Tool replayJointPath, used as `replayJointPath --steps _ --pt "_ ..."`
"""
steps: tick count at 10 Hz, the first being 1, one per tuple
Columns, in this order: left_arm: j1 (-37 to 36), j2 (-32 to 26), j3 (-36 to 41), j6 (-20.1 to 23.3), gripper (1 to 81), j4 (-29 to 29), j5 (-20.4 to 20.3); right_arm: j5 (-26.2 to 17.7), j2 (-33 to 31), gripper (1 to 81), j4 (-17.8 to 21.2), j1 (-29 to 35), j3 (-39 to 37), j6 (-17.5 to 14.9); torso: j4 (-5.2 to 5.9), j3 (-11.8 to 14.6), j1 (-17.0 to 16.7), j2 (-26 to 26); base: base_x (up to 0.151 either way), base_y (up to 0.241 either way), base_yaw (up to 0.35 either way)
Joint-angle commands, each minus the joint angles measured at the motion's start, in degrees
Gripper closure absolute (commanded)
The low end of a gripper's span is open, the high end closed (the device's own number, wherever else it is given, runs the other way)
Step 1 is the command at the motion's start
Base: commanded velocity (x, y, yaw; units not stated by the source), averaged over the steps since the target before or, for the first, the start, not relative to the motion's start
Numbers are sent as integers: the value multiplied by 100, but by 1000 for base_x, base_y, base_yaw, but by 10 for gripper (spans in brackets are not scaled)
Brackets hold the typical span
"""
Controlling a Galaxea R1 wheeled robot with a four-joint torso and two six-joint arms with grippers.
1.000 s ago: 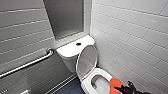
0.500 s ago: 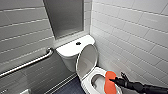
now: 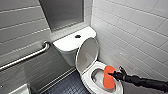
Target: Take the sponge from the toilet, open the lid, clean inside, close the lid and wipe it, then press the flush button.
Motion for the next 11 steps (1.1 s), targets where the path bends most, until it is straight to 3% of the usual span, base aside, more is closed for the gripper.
replayJointPath --steps 1,6,9,11 --pt "226 -15 -15 -4 10 -32 443 -311 16 811 199 873 -111 13 0 -316 0 0 0 0 0" --pt "305 178 -261 -4 10 -41 443 -311 605 811 506 1163 -831 13 0 -352 2 7 0 0 0" --pt "384 213 -314 -4 10 -49 443 -276 1255 811 735 1356 -1719 57 0 -354 5 9 0 0 0" --pt "411 213 -314 -13 10 -75 434 -250 1650 811 752 1391 -2288 476 0 -356 5 9 0 0 0"
